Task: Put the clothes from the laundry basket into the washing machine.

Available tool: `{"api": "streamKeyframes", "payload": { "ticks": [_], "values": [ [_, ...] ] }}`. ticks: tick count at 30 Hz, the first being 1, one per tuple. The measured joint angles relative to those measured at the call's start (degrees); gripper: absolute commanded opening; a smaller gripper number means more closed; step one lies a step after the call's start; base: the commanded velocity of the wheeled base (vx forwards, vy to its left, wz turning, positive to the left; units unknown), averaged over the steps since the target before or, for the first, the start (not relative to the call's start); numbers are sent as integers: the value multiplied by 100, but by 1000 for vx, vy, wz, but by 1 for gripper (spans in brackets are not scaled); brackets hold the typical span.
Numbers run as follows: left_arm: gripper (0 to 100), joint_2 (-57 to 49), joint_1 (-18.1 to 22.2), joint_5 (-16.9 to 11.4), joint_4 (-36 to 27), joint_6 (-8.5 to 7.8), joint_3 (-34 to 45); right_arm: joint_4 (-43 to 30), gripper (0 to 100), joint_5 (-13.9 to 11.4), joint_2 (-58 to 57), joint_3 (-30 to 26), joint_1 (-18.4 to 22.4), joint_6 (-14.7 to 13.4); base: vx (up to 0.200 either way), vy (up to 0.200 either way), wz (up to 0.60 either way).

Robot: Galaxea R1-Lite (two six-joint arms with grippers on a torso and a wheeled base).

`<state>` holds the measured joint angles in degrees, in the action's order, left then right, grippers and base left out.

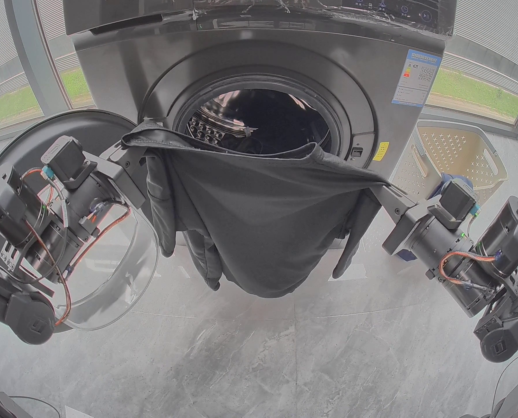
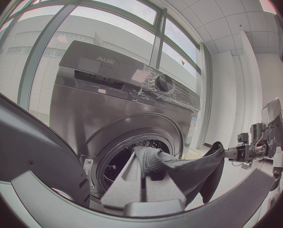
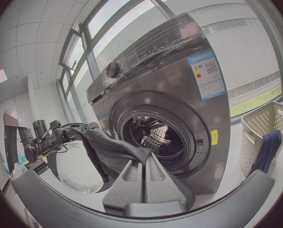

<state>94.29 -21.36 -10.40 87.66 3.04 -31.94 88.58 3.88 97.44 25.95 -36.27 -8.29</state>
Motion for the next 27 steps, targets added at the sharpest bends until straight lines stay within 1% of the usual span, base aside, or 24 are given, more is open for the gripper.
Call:
{"api": "streamKeyframes", "payload": {
  "ticks": [3, 6, 17, 27],
  "values": [
    [0, -15, 0, 107, 1, 60, -89, 0, 0, 6, -6, 37, 68, 0, 0, 0, 0],
    [0, -50, -38, 184, -5, 76, -162, 0, 0, 6, -17, 87, 105, 2, 0, 0, 0],
    [0, -193, -144, 206, -145, 76, -193, -1, 0, 13, -163, 318, 132, 35, 0, 0, 0],
    [0, -210, -254, 279, -156, 73, -171, 0, 0, 17, -260, 378, 132, 49, 0, 0, 0]
  ]
}}
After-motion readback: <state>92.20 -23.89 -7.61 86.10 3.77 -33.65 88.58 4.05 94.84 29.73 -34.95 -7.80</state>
